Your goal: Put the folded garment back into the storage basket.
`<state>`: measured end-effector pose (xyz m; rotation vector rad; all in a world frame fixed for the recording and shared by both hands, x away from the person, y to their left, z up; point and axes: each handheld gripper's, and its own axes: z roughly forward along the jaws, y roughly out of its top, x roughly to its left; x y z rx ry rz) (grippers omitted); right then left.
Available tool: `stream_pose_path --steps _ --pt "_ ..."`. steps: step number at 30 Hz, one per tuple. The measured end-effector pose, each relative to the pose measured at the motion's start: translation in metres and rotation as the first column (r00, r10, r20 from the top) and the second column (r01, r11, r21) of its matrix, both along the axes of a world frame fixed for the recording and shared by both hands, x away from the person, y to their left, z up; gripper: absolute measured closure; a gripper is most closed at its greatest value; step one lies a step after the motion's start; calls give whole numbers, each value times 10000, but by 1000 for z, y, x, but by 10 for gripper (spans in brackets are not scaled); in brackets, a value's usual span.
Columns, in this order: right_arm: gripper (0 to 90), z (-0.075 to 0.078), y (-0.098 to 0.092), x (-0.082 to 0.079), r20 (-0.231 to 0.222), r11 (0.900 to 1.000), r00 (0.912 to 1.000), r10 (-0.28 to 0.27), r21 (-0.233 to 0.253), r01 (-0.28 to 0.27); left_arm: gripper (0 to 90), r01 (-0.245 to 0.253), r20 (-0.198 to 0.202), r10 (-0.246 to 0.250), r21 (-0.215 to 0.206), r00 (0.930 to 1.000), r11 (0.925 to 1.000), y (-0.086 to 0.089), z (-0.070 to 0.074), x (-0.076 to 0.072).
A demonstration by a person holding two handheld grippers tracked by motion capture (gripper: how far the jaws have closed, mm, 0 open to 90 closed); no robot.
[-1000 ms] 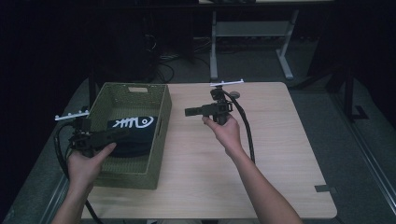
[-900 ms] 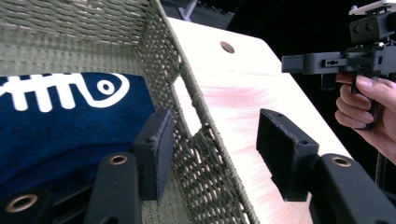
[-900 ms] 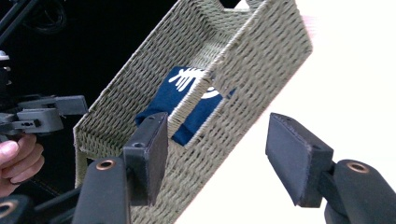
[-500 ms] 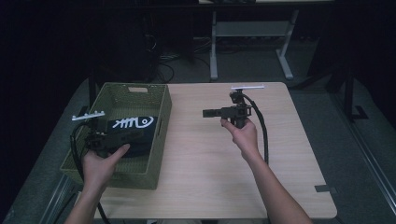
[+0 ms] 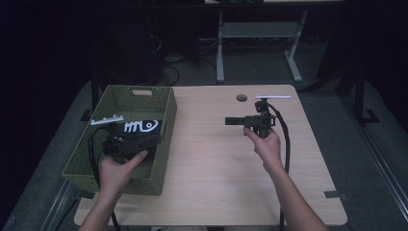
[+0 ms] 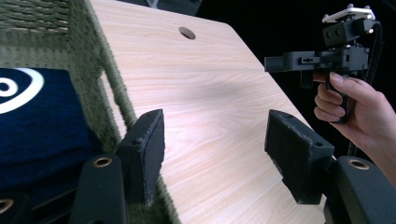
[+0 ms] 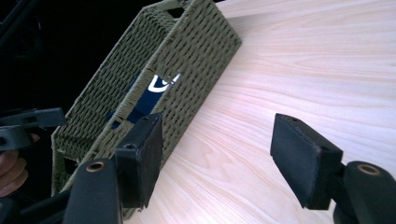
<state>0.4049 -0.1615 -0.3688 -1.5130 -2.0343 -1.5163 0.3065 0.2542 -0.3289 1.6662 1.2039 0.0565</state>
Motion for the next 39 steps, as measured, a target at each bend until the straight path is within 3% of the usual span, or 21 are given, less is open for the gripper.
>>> stream_pose_path --steps 28,37,39 --pt "317 -26 -67 -26 -324 9957 9952 -923 29 925 312 864 1 -865 -329 9963 9957 -56 -12 6" --pt "307 -41 -96 -42 -602 9921 9903 -1248 -208 1238 311 1171 -32 -1172 -296 9931 9927 -72 -19 6" --pt "308 -45 -105 -47 -655 9899 9878 -1414 -72 1413 311 1207 -89 -1210 -336 9926 9921 -75 -21 6"
